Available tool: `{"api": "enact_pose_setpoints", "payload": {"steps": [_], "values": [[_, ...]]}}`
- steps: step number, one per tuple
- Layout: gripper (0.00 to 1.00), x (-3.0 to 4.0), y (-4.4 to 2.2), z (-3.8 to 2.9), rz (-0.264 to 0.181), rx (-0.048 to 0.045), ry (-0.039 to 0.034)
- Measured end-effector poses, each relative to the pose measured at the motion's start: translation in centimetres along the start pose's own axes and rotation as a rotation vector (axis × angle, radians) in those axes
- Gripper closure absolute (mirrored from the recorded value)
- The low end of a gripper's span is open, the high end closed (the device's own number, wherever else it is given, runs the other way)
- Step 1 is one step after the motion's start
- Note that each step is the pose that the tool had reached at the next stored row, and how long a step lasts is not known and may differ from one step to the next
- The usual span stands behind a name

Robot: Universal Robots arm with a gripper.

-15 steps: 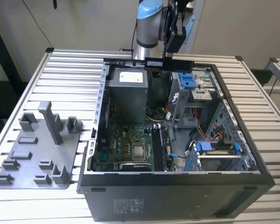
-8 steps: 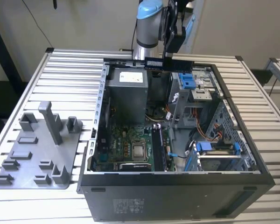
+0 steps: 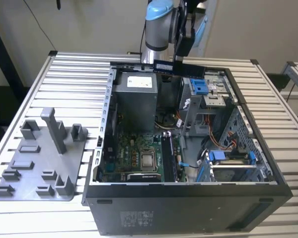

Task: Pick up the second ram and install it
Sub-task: 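Insert the second ram into the second slot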

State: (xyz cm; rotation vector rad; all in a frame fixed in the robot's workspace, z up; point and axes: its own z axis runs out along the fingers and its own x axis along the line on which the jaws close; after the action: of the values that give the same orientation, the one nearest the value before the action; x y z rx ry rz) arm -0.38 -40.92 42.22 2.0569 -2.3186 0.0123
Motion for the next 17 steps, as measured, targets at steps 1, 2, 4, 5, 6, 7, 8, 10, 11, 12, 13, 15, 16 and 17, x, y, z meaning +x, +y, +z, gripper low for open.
{"api": "enact_pose_setpoints", "payload": {"steps": [1,2,4,5,6,7,8,10,11,12,13,15,16,17], "values": [[0.86,0.01,0.0,0.01,0.01,-0.0003,-0.0003],[0.86,0.01,0.0,0.01,0.02,-0.0007,-0.0005],[0.86,0.02,-0.01,0.01,0.036,-0.0013,-0.0007],[0.86,0.03,-0.01,0.02,0.046,-0.0017,-0.001],[0.86,0.03,-0.01,0.02,0.057,-0.0021,-0.0012],[0.86,0.03,-0.01,0.02,0.071,-0.0026,-0.0015],[0.86,0.03,-0.01,0.02,0.084,-0.0031,-0.0018],[0.86,0.03,-0.01,0.03,0.112,-0.0041,-0.0025],[0.86,0.03,-0.01,0.03,0.126,-0.0047,-0.0027],[0.86,0.03,-0.01,0.04,0.142,-0.0052,-0.0032],[0.86,0.03,-0.01,0.05,0.155,-0.0057,-0.0034],[0.86,0.03,-0.01,0.05,0.183,-0.0067,-0.004],[0.86,0.03,-0.01,0.06,0.196,-0.0072,-0.0043],[0.86,0.03,-0.01,0.06,0.21,-0.0077,-0.0046]]}}
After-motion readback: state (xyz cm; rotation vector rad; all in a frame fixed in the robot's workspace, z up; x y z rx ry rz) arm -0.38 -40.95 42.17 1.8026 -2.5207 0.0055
